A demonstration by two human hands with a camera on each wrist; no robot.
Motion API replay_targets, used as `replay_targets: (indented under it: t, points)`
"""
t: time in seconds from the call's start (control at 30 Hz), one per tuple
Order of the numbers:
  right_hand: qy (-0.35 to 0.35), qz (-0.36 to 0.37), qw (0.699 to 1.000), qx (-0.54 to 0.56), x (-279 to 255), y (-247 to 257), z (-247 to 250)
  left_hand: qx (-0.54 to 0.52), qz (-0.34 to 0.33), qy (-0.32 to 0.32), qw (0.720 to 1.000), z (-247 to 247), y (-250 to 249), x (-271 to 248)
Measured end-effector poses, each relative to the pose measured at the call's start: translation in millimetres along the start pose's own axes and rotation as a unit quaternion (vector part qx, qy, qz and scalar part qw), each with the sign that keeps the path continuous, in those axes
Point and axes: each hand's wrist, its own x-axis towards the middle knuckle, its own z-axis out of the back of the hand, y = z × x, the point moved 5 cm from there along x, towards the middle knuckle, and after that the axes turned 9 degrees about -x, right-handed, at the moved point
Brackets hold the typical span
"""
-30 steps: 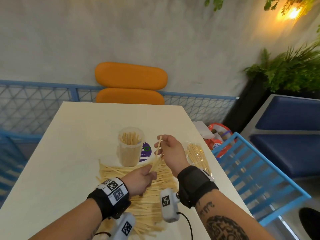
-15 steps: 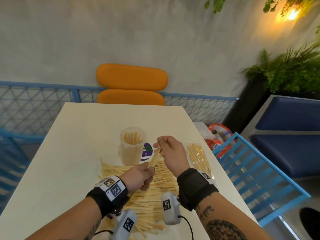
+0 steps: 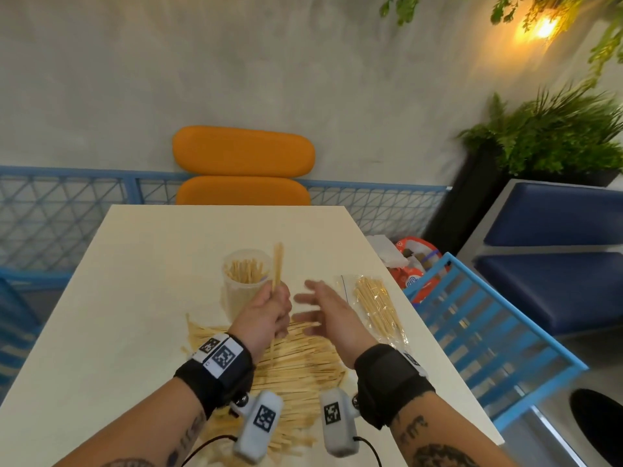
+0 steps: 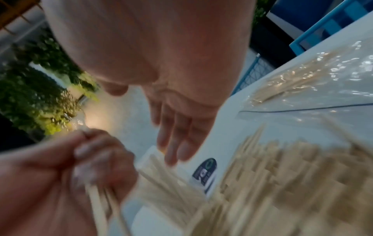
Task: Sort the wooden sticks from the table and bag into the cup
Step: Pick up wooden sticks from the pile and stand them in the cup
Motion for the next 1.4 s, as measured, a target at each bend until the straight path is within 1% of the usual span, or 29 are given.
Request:
replay_targets:
  t: [0.07, 0.13, 0.23, 0.3, 0.37, 0.43, 0.5, 0.6, 0.67, 0.73, 0.8, 0.83, 0.9, 1.0, 1.1, 1.2, 1.3, 1.4]
  points:
    - [0.082, -0.065, 0.994, 0.023, -6, -17, -17, -0.072, -0.035, -0.043, 0.996, 1, -8, 6]
    - [0.131, -0.119, 0.98, 0.09, -14, -24, -32, -0.08, -0.054, -0.058, 0.994, -2, -12, 9]
    - [0.146, -0.161, 0.955, 0.204, -12, -20, -42, -0.047, -0.054, -0.058, 0.996, -7, -12, 5]
    - [0.132, -0.175, 0.95, 0.222, -8, -14, -41, -0.002, -0.043, -0.06, 0.997, -5, -6, 5]
    - [0.128, -0.156, 0.96, 0.193, -3, -9, -37, 0.059, -0.025, -0.06, 0.996, 0, 0, 5]
    - [0.147, -0.119, 0.968, 0.165, -2, -5, -35, 0.105, -0.018, -0.056, 0.993, 2, 4, 7]
    - [0.16, -0.101, 0.971, 0.147, -4, -8, -34, 0.102, -0.019, -0.051, 0.993, 2, 3, 5]
    - [0.148, -0.083, 0.98, 0.107, -6, -13, -34, 0.108, 0.0, -0.034, 0.994, -3, 1, 1]
    - [0.134, -0.068, 0.987, 0.05, -8, -13, -34, 0.107, -0.021, -0.042, 0.993, -4, -6, 1]
    - [0.13, -0.056, 0.99, -0.004, -10, -14, -33, 0.078, -0.077, -0.068, 0.992, -1, -16, 4]
    - [0.132, -0.057, 0.989, -0.028, -13, -17, -33, 0.053, -0.12, -0.096, 0.987, 7, -23, 9]
    - [0.135, -0.06, 0.989, -0.028, -15, -17, -34, 0.06, -0.128, -0.104, 0.984, 10, -25, 11]
    - [0.134, -0.063, 0.989, -0.016, -18, -18, -35, 0.104, -0.121, -0.092, 0.983, 9, -25, 12]
    - [0.117, -0.051, 0.992, -0.021, -19, -11, -38, 0.18, -0.104, -0.046, 0.977, -2, -21, 7]
    - [0.072, -0.027, 0.995, -0.068, -14, -6, -35, 0.216, -0.114, -0.016, 0.97, -2, -26, 6]
    - [0.02, 0.021, 0.994, -0.11, -4, 0, -31, 0.259, -0.135, 0.005, 0.956, 3, -48, 8]
    - [0.007, 0.073, 0.992, -0.105, 4, 19, -36, 0.26, -0.167, 0.001, 0.951, 10, -78, 8]
    - [0.007, 0.087, 0.995, -0.047, 14, 40, -40, 0.265, -0.209, -0.043, 0.94, 23, -111, 12]
